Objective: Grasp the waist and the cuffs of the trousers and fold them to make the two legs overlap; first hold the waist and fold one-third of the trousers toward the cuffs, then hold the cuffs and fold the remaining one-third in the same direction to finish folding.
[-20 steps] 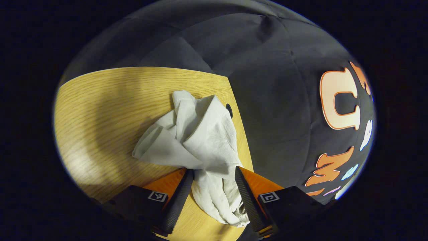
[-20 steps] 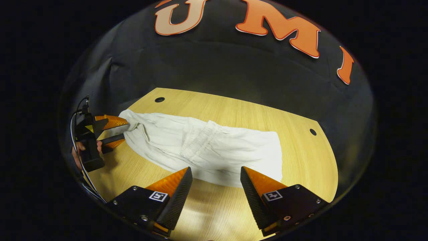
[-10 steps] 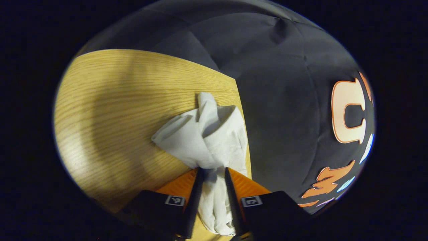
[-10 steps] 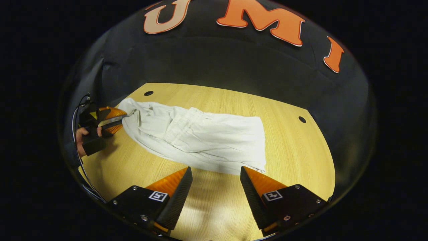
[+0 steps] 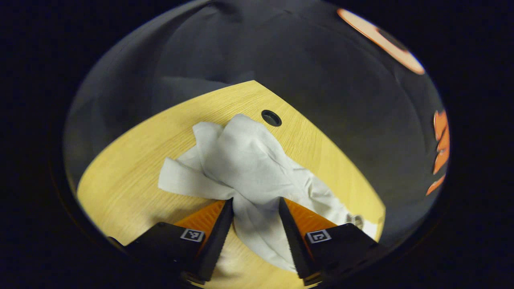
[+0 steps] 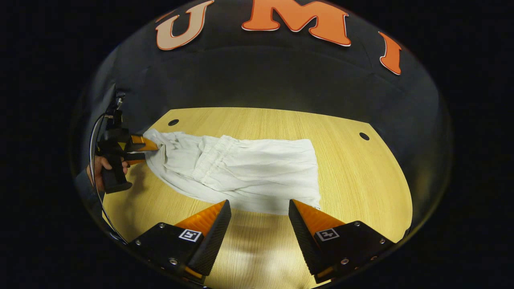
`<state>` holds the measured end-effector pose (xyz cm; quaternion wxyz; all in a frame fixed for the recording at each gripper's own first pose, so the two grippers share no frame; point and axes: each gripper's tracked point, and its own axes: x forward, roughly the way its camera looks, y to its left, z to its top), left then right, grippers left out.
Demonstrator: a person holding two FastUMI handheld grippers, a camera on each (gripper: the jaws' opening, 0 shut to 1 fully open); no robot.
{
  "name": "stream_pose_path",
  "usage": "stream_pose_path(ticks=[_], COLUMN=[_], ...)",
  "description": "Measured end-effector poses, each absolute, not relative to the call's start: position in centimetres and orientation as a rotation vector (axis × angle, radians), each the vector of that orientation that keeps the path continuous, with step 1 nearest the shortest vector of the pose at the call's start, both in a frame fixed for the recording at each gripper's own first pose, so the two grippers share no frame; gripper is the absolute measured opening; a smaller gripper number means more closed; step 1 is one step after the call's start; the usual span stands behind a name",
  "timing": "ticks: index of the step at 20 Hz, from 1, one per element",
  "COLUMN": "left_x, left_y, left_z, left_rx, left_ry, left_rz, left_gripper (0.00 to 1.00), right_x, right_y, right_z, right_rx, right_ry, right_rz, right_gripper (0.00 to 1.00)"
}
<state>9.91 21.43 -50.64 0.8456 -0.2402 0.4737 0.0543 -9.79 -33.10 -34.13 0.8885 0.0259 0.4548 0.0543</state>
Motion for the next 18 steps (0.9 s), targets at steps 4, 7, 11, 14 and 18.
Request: stream_pose_path(ticks=[4, 7, 11, 14, 18], left_x=[10.1, 9.7, 10.7, 11.6, 11.6], left_y=[22.2, 22.2, 22.5, 22.4, 20.9], left_z=[-51.3, -50.7, -47.8, -43.9, -38.8], left_rx=[-0.413, -0.497, -0.557, -0.551, -0.599], left_ry=[0.973, 0.963, 0.880, 0.798, 0.706], left_rz=[0.158, 0.130, 0.073, 0.031, -0.017], left_gripper=[0.38, 0.13, 0.07, 0.05, 0.04], right_x=[-9.9, -9.8, -9.9, -9.4, -9.0], right_y=[-35.0, -35.9, -37.1, -37.8, -38.8], right_z=[-34.6, -35.0, -34.7, -34.6, -34.1], right_rx=[0.057, 0.072, 0.077, 0.095, 0.104], right_ry=[0.950, 0.949, 0.942, 0.924, 0.911], right_rz=[0.080, 0.063, 0.052, 0.063, 0.088], right_gripper=[0.88, 0.88, 0.88, 0.88, 0.88])
